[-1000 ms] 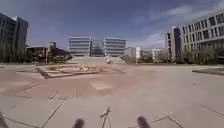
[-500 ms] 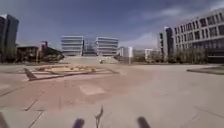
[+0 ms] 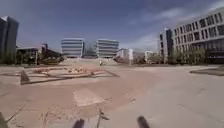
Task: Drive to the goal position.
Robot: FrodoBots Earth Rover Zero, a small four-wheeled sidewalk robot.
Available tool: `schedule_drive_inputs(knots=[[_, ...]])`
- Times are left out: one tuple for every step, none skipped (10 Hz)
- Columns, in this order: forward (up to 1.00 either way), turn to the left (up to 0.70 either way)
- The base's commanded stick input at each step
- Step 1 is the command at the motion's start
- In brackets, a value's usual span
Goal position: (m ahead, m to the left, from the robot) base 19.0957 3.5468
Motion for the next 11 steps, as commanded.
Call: schedule_drive_inputs(knots=[[0.7, 0.0], [0.7, 0.0], [0.69, 0.0], [0.68, 0.0], [0.68, 0.0], [0.68, 0.0], [0.68, 0.0], [0.68, 0.0], [0.68, 0.0], [0.67, 0.0], [0.67, 0.0]])
